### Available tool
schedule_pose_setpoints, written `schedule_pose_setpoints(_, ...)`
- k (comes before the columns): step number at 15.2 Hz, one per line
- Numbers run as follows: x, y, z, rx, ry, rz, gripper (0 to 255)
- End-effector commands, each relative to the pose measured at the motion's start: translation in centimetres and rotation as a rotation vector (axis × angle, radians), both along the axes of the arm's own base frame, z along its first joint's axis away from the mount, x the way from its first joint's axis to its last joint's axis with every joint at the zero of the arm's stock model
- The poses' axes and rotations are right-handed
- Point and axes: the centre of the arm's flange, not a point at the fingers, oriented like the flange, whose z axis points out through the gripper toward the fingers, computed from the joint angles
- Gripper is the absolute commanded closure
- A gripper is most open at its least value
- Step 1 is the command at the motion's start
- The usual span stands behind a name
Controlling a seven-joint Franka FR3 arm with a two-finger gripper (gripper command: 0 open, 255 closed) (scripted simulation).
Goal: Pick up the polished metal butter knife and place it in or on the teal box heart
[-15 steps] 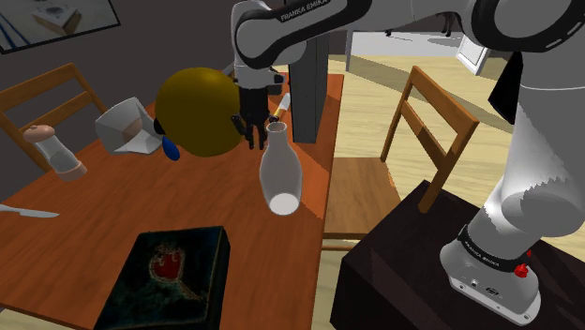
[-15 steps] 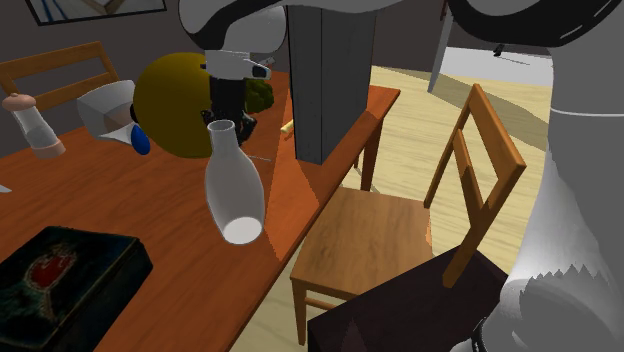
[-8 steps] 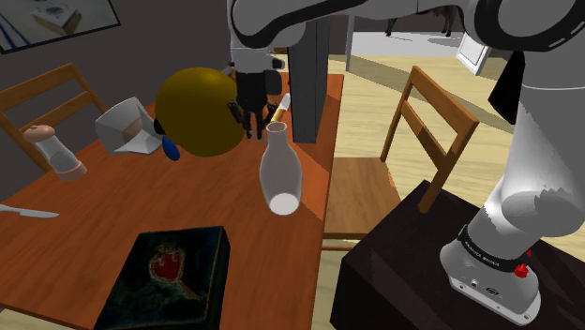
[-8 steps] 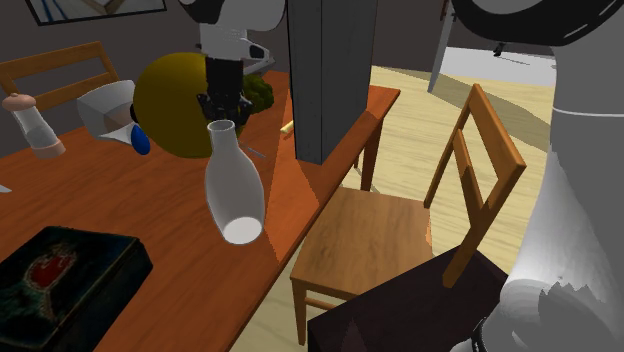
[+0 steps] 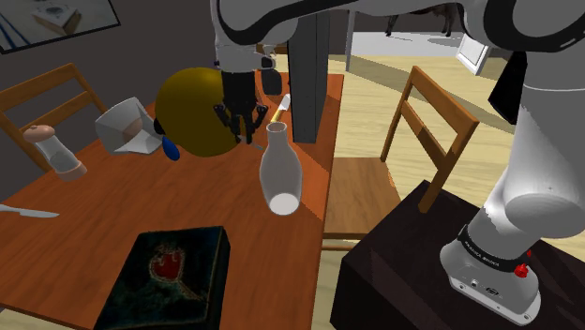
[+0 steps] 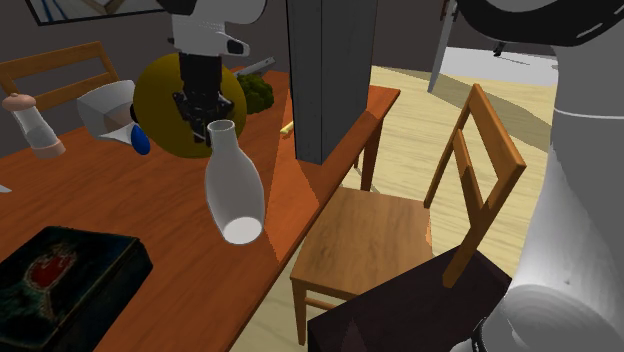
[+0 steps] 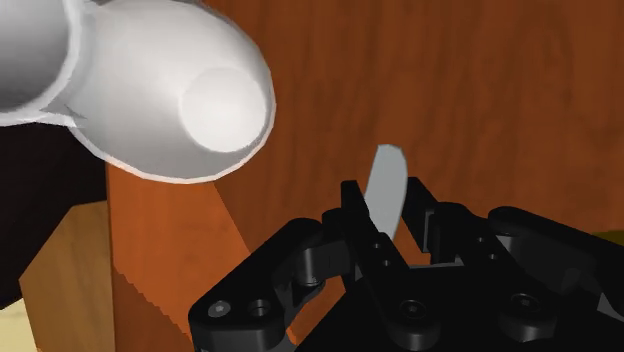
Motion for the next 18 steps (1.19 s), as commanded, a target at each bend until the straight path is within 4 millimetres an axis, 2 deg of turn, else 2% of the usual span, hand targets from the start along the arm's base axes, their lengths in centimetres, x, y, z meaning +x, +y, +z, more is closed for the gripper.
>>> schedule_pose_setpoints(1, -1.6, 2.1, 0.2, 0.000, 0.000, -0.001, 255)
schedule_pose_setpoints(18, -13.3, 21.3, 0.6, 0.000, 0.000, -0.001, 255)
